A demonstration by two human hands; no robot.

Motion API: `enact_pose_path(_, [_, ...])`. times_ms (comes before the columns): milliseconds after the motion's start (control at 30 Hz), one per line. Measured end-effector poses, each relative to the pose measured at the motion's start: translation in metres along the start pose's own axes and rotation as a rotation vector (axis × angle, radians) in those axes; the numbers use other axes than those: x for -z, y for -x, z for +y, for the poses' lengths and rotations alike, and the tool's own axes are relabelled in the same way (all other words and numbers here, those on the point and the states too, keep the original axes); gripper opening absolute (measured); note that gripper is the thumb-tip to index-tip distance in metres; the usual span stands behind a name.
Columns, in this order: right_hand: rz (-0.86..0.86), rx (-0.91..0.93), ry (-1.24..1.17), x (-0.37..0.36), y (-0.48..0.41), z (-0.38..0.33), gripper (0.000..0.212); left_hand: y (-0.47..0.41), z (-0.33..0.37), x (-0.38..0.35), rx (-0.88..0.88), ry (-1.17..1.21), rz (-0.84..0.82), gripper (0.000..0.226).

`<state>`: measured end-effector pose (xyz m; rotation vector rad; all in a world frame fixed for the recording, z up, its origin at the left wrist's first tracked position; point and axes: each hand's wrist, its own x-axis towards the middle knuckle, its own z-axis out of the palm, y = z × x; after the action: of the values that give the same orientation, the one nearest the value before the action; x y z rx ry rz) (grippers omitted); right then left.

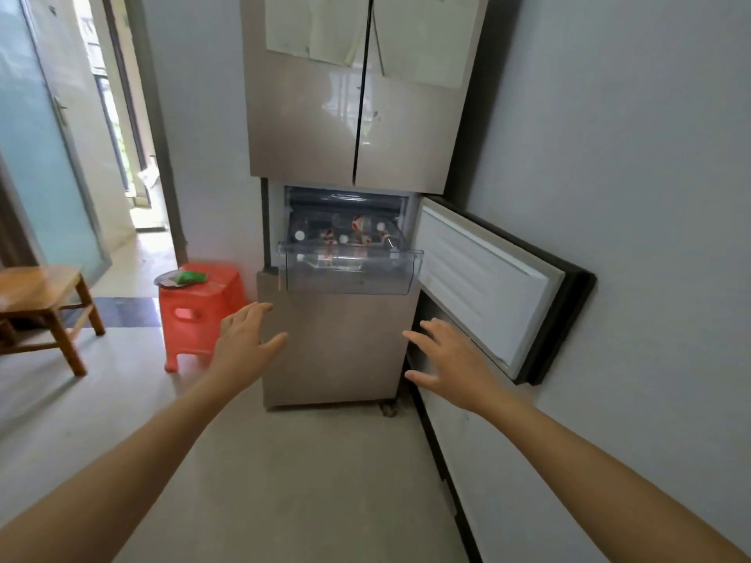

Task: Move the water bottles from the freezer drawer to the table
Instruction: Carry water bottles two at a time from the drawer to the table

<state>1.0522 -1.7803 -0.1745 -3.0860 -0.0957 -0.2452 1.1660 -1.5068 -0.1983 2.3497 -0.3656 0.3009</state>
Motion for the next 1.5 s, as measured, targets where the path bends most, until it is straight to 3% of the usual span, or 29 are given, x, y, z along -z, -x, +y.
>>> enact_pose_path(200, [0.042, -0.092, -0.069, 0.006, -0.097, 0.04, 0.064, -0.103, -0.023, -0.038, -0.034, 0.046, -0.037, 0.05])
enact_pose_path(433, [-0.143, -0.143, -0.1, -0.038, -0.155, 0.076, 0.062, -0.152, -0.05, -0.102, 0.039, 0.042, -0.143, 0.053])
enact_pose_path(600, [-0.121, -0.16, -0.181, -0.06, -0.199, 0.116, 0.062, -0.188, -0.045, -0.139, 0.086, 0.048, -0.177, 0.053])
enact_pose_path(900, [-0.079, -0.096, -0.311, -0.097, -0.327, 0.189, 0.063, -0.291, -0.019, -0.189, 0.073, -0.005, -0.063, 0.048])
enact_pose_path(1100, [-0.08, -0.045, -0.428, -0.114, -0.393, 0.208, 0.06, -0.333, -0.023, -0.196, 0.115, -0.011, 0.018, 0.075])
enact_pose_path(1167, [-0.001, -0.044, -0.543, -0.119, -0.416, 0.21, 0.055, -0.35, -0.032, -0.197, 0.137, -0.022, 0.036, 0.071])
enact_pose_path(1333, [0.104, -0.042, -0.652, -0.126, -0.483, 0.207, 0.045, -0.411, -0.06, -0.195, 0.141, -0.025, 0.112, 0.035])
enact_pose_path(1500, [-0.006, -0.029, -0.599, -0.138, -0.543, 0.199, 0.049, -0.475, -0.089, -0.2, 0.132, -0.002, 0.038, 0.047])
